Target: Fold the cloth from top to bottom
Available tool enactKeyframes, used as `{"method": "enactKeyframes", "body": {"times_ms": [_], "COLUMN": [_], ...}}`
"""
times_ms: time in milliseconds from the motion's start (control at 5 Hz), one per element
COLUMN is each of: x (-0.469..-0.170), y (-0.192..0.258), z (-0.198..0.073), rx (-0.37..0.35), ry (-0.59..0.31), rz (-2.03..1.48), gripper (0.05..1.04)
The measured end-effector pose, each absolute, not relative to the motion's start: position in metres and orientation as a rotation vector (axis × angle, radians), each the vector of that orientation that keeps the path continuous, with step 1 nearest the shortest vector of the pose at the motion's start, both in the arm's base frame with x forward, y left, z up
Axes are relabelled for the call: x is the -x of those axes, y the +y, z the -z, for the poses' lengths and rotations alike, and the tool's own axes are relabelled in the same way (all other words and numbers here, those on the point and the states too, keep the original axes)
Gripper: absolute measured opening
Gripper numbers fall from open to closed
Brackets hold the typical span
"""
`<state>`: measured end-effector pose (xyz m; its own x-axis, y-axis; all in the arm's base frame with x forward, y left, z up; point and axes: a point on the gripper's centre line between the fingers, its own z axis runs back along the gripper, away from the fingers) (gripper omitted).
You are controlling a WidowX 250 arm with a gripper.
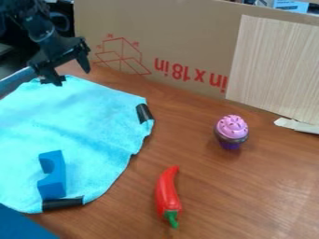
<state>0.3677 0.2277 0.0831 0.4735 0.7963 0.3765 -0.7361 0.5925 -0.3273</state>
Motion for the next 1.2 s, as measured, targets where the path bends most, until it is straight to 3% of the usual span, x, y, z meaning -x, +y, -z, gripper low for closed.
{"method": "enactKeyframes", "body": {"times_ms": [200, 600, 1000, 1200], "x": [-0.371, -0.381, -0.385, -0.386], "y": [0.235, 0.246, 0.264, 0.269], "z": [-0.078, -0.069, -0.078, -0.076], "rx": [0.131, 0.070, -0.082, -0.157], "ry": [-0.517, -0.534, -0.604, -0.594], "rz": [-1.067, -1.162, -1.230, -1.250], "gripper": [0.999, 0.999, 0.999, 0.999]}}
